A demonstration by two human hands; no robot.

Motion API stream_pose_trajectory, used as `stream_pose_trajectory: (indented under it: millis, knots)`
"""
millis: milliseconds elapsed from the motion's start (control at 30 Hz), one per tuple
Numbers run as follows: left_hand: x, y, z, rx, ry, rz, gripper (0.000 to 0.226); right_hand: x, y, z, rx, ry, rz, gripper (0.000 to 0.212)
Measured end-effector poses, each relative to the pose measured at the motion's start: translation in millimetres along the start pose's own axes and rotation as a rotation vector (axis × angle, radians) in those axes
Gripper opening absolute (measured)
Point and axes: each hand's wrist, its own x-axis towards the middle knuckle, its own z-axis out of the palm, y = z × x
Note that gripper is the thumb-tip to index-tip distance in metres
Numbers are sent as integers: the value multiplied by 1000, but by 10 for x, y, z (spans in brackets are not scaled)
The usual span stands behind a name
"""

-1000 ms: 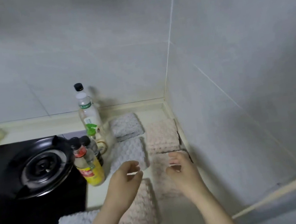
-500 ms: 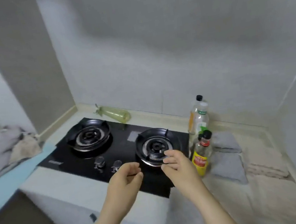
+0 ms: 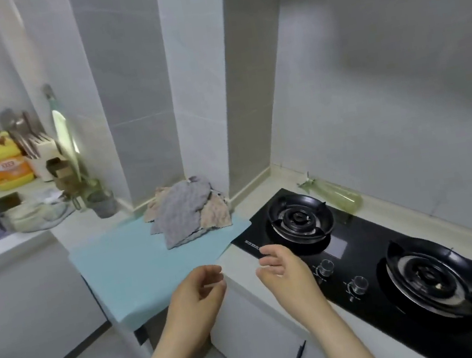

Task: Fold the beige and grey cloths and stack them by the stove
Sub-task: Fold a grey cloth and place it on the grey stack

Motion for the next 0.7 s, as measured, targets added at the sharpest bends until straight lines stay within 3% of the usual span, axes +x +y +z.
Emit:
stream_pose_trajectory:
  millis: [400,700]
  knots:
    - [1098,-397,-1163,85,162,-67,17,1403,-477,1320,50,-153,-26,35]
    - [1902,-931,-2099,55,103,-71,18,2070,-693,2323,34,-126,42,36]
